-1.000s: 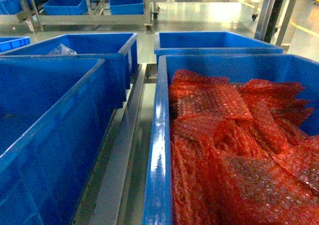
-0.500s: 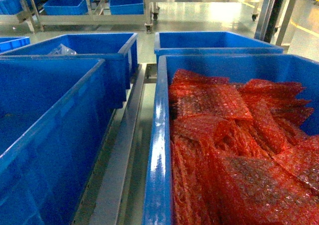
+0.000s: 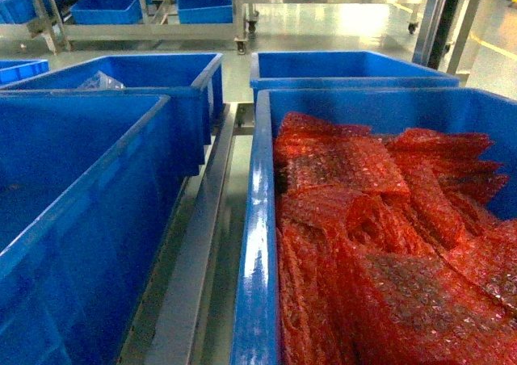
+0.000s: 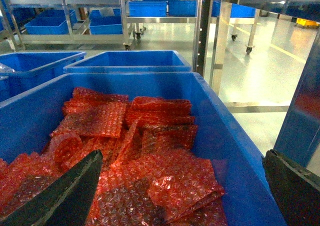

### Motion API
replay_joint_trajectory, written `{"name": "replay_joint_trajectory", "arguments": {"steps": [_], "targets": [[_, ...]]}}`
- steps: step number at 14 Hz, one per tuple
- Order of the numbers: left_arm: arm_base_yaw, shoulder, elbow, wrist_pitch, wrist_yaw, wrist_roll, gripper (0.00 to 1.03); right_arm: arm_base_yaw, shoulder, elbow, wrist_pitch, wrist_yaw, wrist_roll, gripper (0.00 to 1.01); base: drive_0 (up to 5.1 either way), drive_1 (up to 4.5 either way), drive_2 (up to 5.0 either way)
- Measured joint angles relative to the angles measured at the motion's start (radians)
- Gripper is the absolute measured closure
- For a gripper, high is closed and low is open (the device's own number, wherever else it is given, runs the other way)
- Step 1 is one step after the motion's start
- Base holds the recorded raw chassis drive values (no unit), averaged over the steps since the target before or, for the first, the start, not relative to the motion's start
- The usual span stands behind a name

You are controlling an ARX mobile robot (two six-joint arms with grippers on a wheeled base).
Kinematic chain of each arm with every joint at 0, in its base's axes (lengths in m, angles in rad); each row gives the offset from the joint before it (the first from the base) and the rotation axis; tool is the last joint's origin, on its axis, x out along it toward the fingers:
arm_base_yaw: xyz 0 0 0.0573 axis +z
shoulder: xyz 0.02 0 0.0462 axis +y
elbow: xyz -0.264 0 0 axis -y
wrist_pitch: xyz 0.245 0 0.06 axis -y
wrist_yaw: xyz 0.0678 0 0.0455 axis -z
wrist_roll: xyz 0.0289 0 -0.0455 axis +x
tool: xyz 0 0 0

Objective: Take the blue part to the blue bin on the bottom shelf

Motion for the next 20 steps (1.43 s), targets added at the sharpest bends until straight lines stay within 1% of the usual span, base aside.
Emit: {"name": "replay_joint_trajectory", "arguments": {"steps": [4, 8, 9, 10, 11, 12, 14, 15, 17, 18, 19, 20], "targets": [[0.000, -0.109, 0.000, -0.103, 0.000, 0.000, 1.01, 0.000, 0.000, 0.000, 0.000, 0.000, 0.000, 0.03, 0.0, 0.00, 0.0], [0.000, -0.182, 0.000, -0.176, 0.000, 0.000, 1.01, 0.000, 0.000, 0.000, 0.000, 0.000, 0.000, 0.03, 0.0, 0.00, 0.0], [0.000, -0.239, 0.002, -0.257, -0.001, 0.000, 1.01, 0.000, 0.000, 0.000, 0.000, 0.000, 0.000, 0.03, 0.0, 0.00, 0.0], [0.000, -0.335, 0.000, -0.369, -0.001, 0.000, 1.01, 0.000, 0.000, 0.000, 0.000, 0.000, 0.000, 0.03, 0.0, 0.00, 0.0], [0.000, -0.348, 0.006, -0.341, -0.004, 0.001, 1.01, 0.000, 0.000, 0.000, 0.000, 0.000, 0.000, 0.03, 0.0, 0.00, 0.0], [0.000, -0.349, 0.001, -0.368, 0.001, 0.002, 1.01, 0.000, 0.000, 0.000, -0.002, 0.002, 0.000, 0.03, 0.0, 0.00, 0.0], [0.000, -0.349, 0.001, -0.359, 0.000, 0.002, 1.01, 0.000, 0.000, 0.000, 0.000, 0.000, 0.000, 0.03, 0.0, 0.00, 0.0], [0.000, -0.349, 0.001, -0.359, 0.000, 0.002, 0.95, 0.000, 0.000, 0.000, 0.000, 0.000, 0.000, 0.03, 0.0, 0.00, 0.0], [0.000, -0.349, 0.001, -0.359, 0.000, 0.002, 0.68, 0.000, 0.000, 0.000, 0.000, 0.000, 0.000, 0.03, 0.0, 0.00, 0.0], [0.000, -0.349, 0.001, -0.359, 0.000, 0.002, 0.43, 0.000, 0.000, 0.000, 0.000, 0.000, 0.000, 0.03, 0.0, 0.00, 0.0], [0.000, -0.349, 0.001, -0.359, 0.000, 0.002, 0.13, 0.000, 0.000, 0.000, 0.000, 0.000, 0.000, 0.03, 0.0, 0.00, 0.0], [0.000, -0.349, 0.001, -0.359, 0.000, 0.003, 0.03, 0.000, 0.000, 0.000, 0.000, 0.000, 0.000, 0.03, 0.0, 0.00, 0.0]]}}
